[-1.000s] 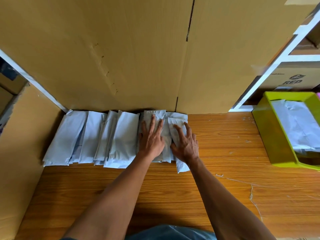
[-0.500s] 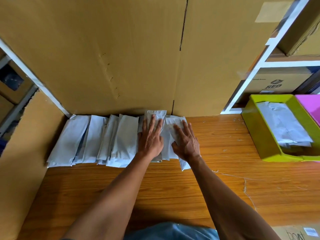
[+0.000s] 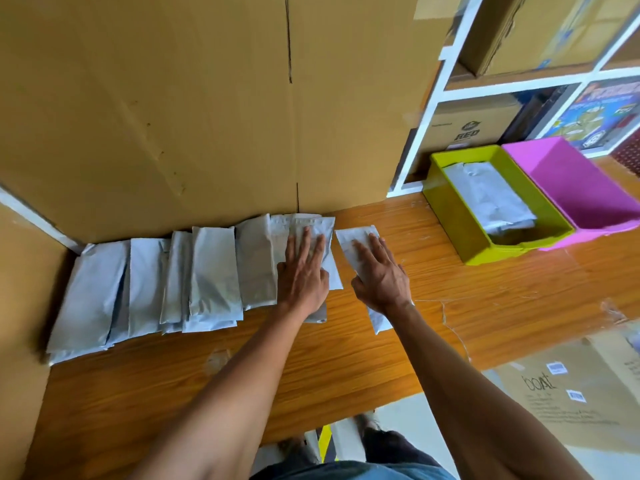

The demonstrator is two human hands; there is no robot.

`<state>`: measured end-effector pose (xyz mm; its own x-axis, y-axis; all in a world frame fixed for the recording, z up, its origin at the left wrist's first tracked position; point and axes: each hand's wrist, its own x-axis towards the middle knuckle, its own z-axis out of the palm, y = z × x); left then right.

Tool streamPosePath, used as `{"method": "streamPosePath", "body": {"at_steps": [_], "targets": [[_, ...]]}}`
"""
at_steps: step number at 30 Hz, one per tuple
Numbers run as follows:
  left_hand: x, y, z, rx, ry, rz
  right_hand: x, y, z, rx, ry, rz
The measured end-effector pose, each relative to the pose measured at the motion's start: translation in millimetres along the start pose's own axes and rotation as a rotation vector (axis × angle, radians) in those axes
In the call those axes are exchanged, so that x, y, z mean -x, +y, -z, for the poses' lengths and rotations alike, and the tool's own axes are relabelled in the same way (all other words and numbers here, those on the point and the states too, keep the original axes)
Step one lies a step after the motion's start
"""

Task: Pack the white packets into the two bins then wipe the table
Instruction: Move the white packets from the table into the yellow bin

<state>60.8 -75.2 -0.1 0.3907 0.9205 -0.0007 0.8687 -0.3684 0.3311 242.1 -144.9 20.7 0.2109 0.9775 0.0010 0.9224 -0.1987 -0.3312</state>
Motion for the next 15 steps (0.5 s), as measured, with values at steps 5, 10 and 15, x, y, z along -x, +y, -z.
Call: {"method": "streamPosePath", "body": {"at_steps": [5,10,15], "targets": [[1.6,41.7,1.1,0.041,0.035,-0.067,17.5,30.0,23.9,-0.026,0.059,-0.047],[-1.4,93.8,0.0,0.065,0.116,-0.111,23.9,62.4,54.2,-0.058,0.127,-0.048],[-6.8,164.4,-7.3,0.087,0.174,-0.101,35.1,122.4,88.0,-0.049,0.197,-0.018]]}}
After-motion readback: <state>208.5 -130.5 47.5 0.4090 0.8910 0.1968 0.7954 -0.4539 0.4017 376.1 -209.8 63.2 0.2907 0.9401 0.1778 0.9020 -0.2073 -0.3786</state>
